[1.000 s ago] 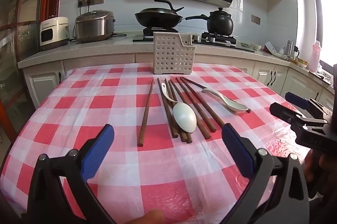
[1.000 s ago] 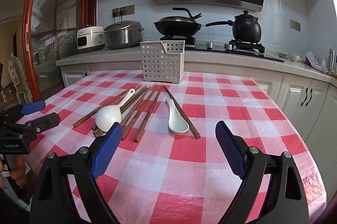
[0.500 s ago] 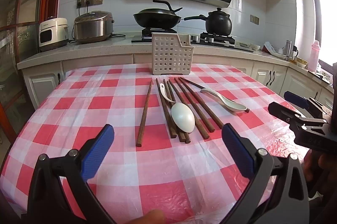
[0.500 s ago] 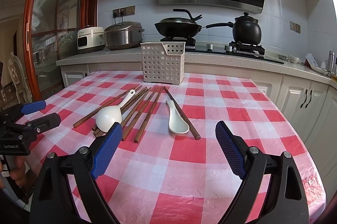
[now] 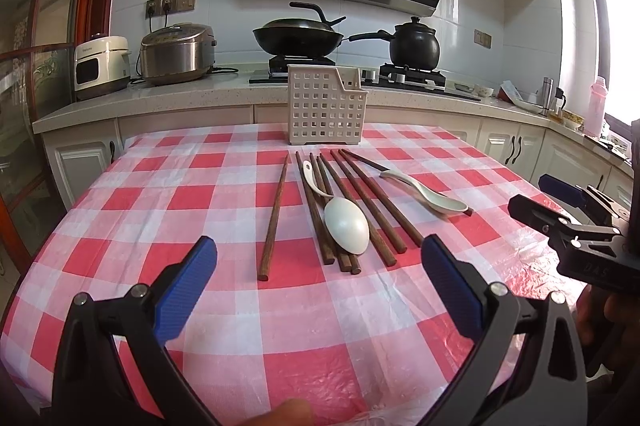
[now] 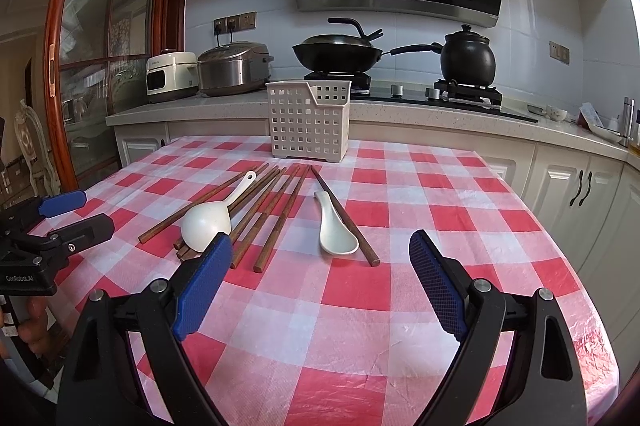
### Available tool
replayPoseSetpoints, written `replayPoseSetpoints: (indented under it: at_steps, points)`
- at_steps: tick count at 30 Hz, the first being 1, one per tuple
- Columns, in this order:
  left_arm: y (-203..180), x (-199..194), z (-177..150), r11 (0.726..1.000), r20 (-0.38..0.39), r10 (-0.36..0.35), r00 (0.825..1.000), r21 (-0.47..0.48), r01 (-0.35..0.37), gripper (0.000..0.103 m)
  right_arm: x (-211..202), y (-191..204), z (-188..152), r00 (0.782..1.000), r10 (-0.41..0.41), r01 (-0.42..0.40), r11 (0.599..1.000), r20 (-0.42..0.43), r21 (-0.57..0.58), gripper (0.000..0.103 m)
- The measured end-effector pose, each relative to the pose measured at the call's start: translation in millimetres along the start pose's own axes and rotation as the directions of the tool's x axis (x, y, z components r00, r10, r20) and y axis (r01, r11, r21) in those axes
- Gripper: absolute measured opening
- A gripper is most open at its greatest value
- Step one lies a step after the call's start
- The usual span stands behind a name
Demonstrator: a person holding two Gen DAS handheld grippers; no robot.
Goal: Organize utensils
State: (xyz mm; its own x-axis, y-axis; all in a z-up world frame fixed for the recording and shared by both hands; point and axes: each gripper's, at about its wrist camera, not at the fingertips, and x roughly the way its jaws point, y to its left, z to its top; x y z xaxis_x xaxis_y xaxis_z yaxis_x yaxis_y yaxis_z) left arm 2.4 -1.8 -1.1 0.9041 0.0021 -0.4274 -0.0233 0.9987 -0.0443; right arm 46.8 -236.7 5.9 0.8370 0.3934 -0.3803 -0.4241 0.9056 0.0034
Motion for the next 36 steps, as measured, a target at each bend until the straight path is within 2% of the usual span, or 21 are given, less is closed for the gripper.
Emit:
replayPoseSetpoints:
  at_steps: [19, 36]
  points:
    - [-8.9, 1.3, -3.4, 1.0, 0.016, -0.003, 1.0, 0.001, 0.003, 0.099, -1.5, 0.1, -0.3, 1.0, -0.001, 0.001, 1.0, 0.009, -0.004, 0.084]
    - [-2.2, -1.5, 0.2, 1.0, 0.019, -0.007, 1.0, 0.003, 0.007, 0.099, -1.8, 1.5, -1.2, 1.0, -0.001, 0.001, 1.0, 0.011, -0.007, 0.084]
